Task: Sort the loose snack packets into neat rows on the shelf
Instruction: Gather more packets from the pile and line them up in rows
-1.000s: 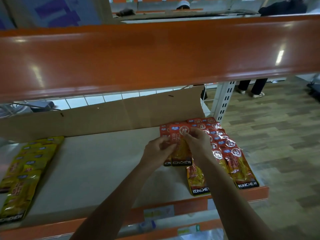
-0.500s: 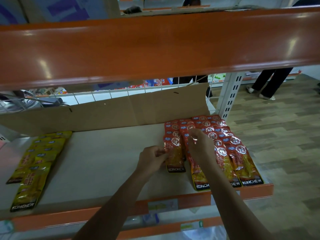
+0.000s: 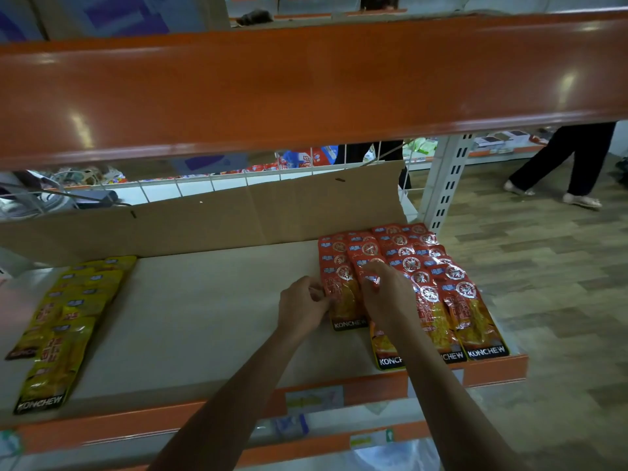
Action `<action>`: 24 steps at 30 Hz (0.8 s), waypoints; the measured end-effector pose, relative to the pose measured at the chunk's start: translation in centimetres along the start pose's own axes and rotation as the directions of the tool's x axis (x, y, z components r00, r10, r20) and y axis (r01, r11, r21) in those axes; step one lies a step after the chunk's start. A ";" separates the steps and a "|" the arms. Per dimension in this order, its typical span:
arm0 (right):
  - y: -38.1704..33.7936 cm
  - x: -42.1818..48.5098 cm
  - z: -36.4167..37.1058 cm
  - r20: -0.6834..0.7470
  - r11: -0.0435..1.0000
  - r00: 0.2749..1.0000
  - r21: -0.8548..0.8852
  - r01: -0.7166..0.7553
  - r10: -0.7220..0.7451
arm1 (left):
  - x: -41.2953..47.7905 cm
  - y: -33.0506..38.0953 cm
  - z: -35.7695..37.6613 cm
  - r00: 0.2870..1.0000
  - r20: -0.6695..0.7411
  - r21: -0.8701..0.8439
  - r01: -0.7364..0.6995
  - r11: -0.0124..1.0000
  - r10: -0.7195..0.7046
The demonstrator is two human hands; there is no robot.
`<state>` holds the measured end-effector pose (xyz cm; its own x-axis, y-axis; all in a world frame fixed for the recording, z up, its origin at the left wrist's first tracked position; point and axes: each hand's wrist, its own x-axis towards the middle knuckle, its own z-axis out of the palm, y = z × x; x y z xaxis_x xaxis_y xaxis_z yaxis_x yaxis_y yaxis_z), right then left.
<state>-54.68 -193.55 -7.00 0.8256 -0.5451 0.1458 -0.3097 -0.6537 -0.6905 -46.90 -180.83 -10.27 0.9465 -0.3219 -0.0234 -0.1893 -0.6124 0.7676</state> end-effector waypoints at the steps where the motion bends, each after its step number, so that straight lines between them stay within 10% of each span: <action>1: 0.1 0.0 0.0 -0.001 1.000 1.000 -0.006 0.001 -0.001 | 0.0 0.1 0.1 1.000 -0.007 0.011 0.001 1.000 -0.001; 24: -10.1 -2.9 9.2 0.173 0.957 0.946 -0.045 0.288 -0.276 | -3.9 -5.9 -11.1 0.957 -0.203 0.353 -0.126 0.927 0.207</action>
<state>-49.64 -180.49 -6.96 0.9475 -0.2444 0.2063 -0.0800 -0.8056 -0.5871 -46.61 -167.96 -7.63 0.9197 -0.2883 0.2664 -0.3867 -0.7822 0.4886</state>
